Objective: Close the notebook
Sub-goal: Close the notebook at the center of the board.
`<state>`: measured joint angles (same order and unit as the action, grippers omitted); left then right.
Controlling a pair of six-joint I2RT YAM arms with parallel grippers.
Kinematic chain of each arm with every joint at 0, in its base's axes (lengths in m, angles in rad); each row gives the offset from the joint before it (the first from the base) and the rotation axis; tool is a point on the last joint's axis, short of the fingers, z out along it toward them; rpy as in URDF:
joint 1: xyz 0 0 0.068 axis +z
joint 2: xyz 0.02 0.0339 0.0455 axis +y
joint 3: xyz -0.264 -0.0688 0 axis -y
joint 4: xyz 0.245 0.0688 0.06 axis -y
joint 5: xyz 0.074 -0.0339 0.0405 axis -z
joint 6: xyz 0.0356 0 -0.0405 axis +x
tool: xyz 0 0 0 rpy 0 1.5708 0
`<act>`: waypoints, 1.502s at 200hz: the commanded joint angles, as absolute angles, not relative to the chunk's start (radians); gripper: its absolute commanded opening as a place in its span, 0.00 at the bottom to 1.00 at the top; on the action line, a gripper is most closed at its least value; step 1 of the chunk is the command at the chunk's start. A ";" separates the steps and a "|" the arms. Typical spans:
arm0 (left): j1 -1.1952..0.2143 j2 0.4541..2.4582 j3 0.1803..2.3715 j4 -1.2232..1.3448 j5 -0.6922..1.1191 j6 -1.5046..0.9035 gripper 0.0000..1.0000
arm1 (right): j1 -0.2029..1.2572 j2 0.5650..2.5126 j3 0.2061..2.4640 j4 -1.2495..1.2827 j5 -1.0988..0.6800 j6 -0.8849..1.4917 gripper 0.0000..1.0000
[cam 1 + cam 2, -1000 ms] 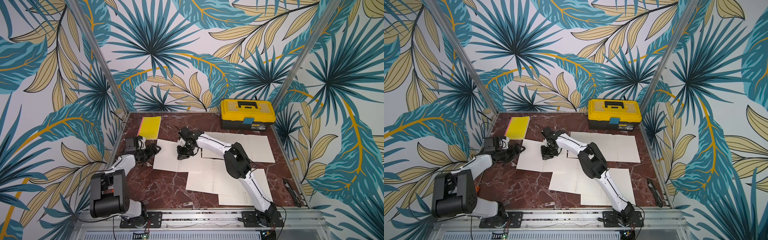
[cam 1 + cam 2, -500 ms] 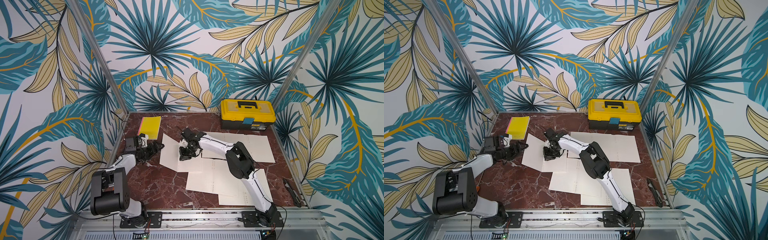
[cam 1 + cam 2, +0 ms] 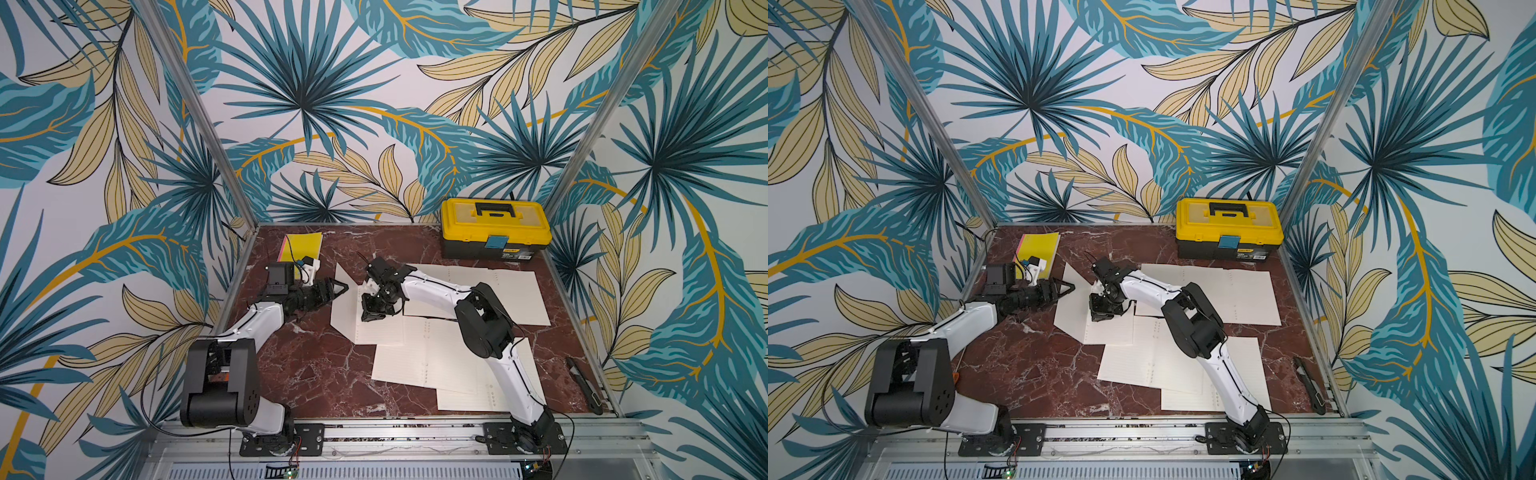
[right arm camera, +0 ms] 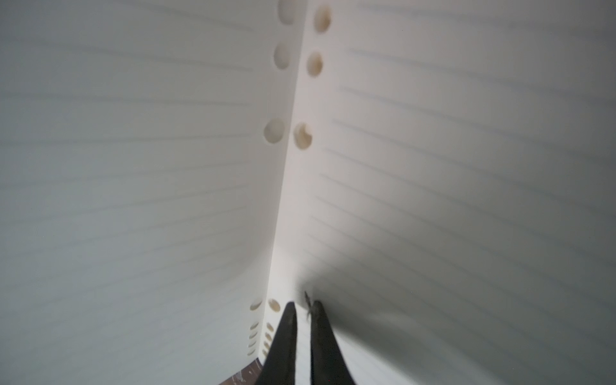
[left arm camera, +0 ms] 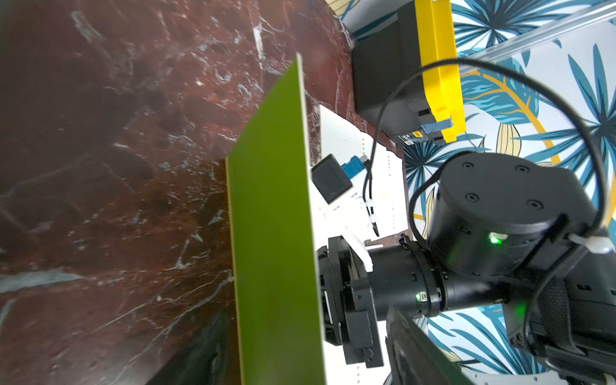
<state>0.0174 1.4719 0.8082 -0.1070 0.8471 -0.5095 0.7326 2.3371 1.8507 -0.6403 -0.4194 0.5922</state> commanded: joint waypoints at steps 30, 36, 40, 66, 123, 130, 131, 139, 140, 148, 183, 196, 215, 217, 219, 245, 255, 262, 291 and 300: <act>-0.033 1.430 0.857 -0.084 0.911 -0.512 0.75 | 0.706 2.235 1.765 -0.617 -0.399 0.611 0.13; -0.038 1.428 0.860 -0.083 0.917 -0.514 0.75 | 0.700 2.221 1.759 -0.616 -0.397 0.608 0.13; -0.041 1.427 0.862 -0.082 0.921 -0.514 0.75 | 0.698 2.210 1.756 -0.615 -0.395 0.607 0.13; -0.066 1.425 0.884 -0.080 0.945 -0.516 0.75 | 0.675 2.144 1.738 -0.634 -0.367 0.598 0.13; -0.144 1.493 0.919 -0.065 0.930 -0.521 0.76 | 0.582 1.998 1.610 -0.614 -0.343 0.609 0.14; -0.155 1.503 0.920 -0.050 0.933 -0.528 0.76 | 0.573 1.983 1.596 -0.614 -0.340 0.608 0.14; -0.156 1.505 0.920 -0.048 0.934 -0.529 0.76 | 0.572 1.980 1.594 -0.614 -0.339 0.608 0.14; -0.169 1.517 0.925 -0.037 0.932 -0.534 0.76 | 0.561 1.965 1.576 -0.612 -0.336 0.608 0.14; -0.170 1.519 0.926 -0.036 0.931 -0.535 0.76 | 0.561 1.963 1.574 -0.611 -0.336 0.608 0.14; -0.183 1.532 0.932 -0.035 0.925 -0.534 0.76 | 0.552 1.947 1.560 -0.610 -0.331 0.608 0.14; -0.245 1.603 0.963 -0.046 0.885 -0.527 0.76 | 0.526 1.898 1.523 -0.612 -0.311 0.610 0.14; -0.273 1.623 0.969 -0.051 0.854 -0.522 0.76 | 0.517 1.887 1.513 -0.614 -0.306 0.610 0.14; -0.305 1.647 0.972 -0.059 0.794 -0.518 0.76 | 0.508 1.876 1.501 -0.616 -0.302 0.609 0.14; -0.308 1.649 0.972 -0.059 0.787 -0.518 0.76 | 0.507 1.875 1.500 -0.616 -0.301 0.609 0.14; -0.313 1.650 0.973 -0.061 0.779 -0.518 0.76 | 0.506 1.872 1.498 -0.616 -0.301 0.610 0.14; -0.345 1.677 0.970 -0.094 0.645 -0.525 0.78 | 0.498 1.859 1.480 -0.610 -0.304 0.612 0.15; -0.358 1.687 0.964 -0.106 0.595 -0.525 0.79 | 0.498 1.855 1.474 -0.604 -0.307 0.613 0.17; -0.363 1.694 0.958 -0.101 0.579 -0.528 0.79 | 0.498 1.853 1.469 -0.601 -0.311 0.616 0.17; -0.375 1.738 0.952 -0.107 0.525 -0.539 0.79 | 0.497 1.852 1.450 -0.587 -0.327 0.619 0.18; -0.378 1.751 0.951 -0.106 0.515 -0.542 0.79 | 0.497 1.853 1.442 -0.579 -0.330 0.621 0.20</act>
<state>-0.3691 1.7164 0.9512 -0.0929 0.5995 -0.5335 0.4969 1.8771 1.4738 -0.5980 -0.3206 0.6113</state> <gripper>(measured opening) 0.788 0.189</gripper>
